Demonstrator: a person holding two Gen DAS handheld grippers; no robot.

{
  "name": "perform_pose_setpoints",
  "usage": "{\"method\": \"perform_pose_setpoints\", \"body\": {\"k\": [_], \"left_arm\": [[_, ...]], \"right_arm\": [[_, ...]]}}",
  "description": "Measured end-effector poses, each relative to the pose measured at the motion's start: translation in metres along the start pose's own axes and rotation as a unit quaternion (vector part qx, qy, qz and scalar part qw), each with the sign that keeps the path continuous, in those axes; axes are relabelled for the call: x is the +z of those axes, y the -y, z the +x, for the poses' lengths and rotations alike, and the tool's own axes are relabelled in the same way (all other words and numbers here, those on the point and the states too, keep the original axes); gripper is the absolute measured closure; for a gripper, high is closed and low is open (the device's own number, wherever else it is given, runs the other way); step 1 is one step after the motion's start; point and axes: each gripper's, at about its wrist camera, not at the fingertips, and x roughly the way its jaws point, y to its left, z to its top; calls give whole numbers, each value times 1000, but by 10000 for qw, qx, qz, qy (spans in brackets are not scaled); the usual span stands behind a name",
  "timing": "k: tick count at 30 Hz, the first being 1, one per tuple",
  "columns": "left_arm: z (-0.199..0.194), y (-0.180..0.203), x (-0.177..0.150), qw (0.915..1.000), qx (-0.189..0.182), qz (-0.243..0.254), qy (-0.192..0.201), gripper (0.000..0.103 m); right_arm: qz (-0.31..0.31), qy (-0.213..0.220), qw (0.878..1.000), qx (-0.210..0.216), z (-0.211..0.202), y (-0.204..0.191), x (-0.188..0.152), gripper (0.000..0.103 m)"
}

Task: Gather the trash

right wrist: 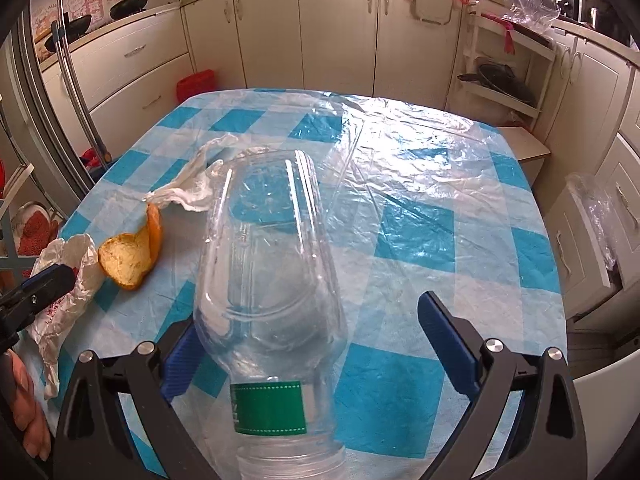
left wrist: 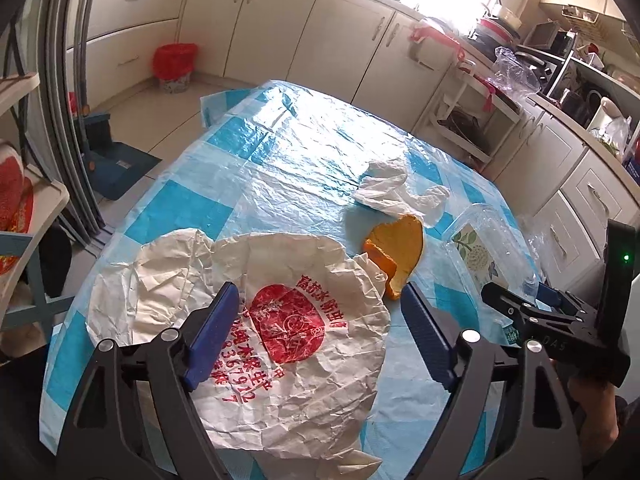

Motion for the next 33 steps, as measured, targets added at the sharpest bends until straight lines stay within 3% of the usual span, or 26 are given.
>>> {"method": "perform_pose_setpoints", "body": {"k": [4,8,9,20,26,29,33], "left_arm": [[3,-2,-2,10000,-49,-49,-49,22],[3,-2,-3,9999,-79,-61,-29,21],[2,-3,-4,9999,-86,-65,-21,21],[-10,-18,-6,9982,-40,-539,274,19],[-15,-19,-5,9976,-5,-566,390,19],[-19,-19,-6,9975,-33,-576,418,19],[-22,-18,-9,9977,-86,-537,409,19]], "right_arm": [[161,163,9997,71,-5,8,1,12],[253,79,9994,221,-5,11,-2,42],[277,32,9993,258,-5,11,-4,45],[95,-58,9994,317,-33,7,-29,45],[88,-218,9993,306,-43,4,-47,44],[156,-172,9993,286,-46,4,-51,31],[108,3,9996,248,-50,1,-50,24]]}}
